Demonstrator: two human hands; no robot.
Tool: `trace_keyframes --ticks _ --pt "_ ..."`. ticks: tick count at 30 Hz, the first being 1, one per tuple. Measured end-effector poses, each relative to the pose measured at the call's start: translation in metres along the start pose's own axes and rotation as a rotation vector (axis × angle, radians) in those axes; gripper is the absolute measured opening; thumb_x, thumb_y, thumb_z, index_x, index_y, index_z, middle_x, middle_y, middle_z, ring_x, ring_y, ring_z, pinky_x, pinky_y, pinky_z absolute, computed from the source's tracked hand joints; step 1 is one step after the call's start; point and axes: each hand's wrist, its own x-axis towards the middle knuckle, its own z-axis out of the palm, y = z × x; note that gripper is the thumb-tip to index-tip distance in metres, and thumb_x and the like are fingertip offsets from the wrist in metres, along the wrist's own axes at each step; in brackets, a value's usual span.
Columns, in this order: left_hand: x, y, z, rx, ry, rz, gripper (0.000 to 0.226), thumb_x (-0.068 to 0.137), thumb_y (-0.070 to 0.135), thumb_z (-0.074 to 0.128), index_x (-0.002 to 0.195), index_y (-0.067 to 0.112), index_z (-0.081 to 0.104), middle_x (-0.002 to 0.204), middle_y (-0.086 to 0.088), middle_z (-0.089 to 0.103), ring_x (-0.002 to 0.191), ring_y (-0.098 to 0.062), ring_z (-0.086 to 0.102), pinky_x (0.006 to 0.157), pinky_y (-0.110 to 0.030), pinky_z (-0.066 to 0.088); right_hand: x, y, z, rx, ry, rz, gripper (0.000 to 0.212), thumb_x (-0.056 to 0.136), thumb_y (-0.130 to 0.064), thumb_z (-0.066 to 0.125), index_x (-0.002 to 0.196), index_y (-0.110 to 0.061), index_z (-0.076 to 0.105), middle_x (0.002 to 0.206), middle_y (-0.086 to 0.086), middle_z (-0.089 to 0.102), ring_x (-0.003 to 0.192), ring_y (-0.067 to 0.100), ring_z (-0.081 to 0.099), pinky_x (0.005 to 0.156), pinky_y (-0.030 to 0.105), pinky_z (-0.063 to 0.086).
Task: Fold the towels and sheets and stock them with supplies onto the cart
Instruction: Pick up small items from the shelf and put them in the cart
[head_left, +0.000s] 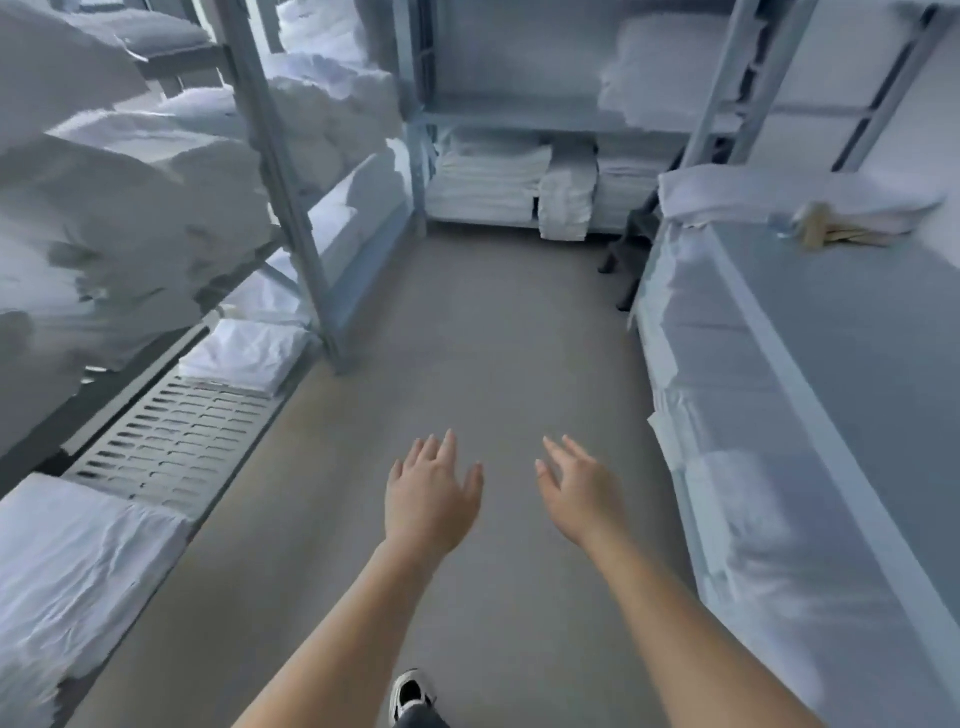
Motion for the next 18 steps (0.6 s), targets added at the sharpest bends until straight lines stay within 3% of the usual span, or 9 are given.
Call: trace_keyframes --ticks 18 --pt "0.361 0.067 0.036 0.044 -0.193 0.400 0.064 0.097 0.052 0.029 0.152 0.020 0.021 0.156 -0.002 0.030 0.146 -0.023 0.019 0.118 -0.040 0.017 0.282 0.035 -0.019 0.001 0.205 0.390 0.044 0.101 -0.033 0.042 0.142 -0.018 0.046 0.151 0.007 0.038 0.138 0.021 0.035 0.106 0.031 0.032"
